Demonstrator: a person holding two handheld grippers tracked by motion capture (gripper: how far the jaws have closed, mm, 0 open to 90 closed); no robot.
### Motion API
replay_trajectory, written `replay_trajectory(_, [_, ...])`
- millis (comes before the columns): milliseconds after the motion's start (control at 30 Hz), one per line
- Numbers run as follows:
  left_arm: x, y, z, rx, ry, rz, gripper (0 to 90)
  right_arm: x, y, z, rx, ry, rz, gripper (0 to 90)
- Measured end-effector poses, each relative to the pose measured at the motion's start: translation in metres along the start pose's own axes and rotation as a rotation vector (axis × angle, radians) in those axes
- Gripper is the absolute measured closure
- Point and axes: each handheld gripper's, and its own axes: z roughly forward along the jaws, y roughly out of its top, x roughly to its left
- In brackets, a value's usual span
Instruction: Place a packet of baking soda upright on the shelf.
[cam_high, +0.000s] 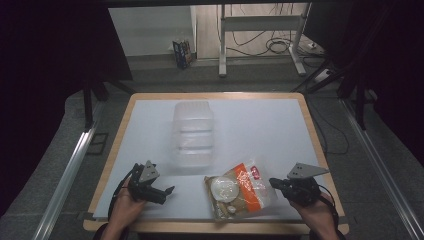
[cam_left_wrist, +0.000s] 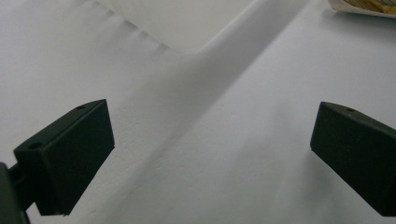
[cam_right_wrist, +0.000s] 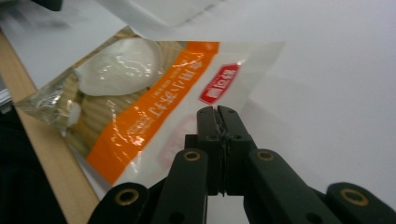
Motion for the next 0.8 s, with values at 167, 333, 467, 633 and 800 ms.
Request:
replay_trajectory(167, [0.0, 0.0, 0.0, 0.001, 0.0, 0.001, 0.0, 0.006, 0.0, 0.004, 0.014, 0.035, -0.017, 87.4])
replay_trajectory(333, [0.0, 0.0, 0.0, 0.003, 0.002, 0.001, 0.0, 0.016, -0.001, 0.008, 0.028, 0.07, -0.046, 87.4])
replay_trajectory(467, [0.0, 0.0, 0.0, 0.004, 0.003, 0.002, 0.0, 0.023, -0.003, 0.009, 0.035, 0.091, -0.06, 87.4])
replay_trajectory(633, [-0.001, 0.0, 0.0, 0.006, 0.005, 0.002, 0.0, 0.032, -0.006, 0.014, 0.064, 0.117, -0.077, 87.5])
replay_trajectory(800, [-0.001, 0.0, 0.0, 0.008, 0.006, 0.003, 0.0, 0.039, -0.011, 0.015, 0.08, 0.137, -0.09, 87.8])
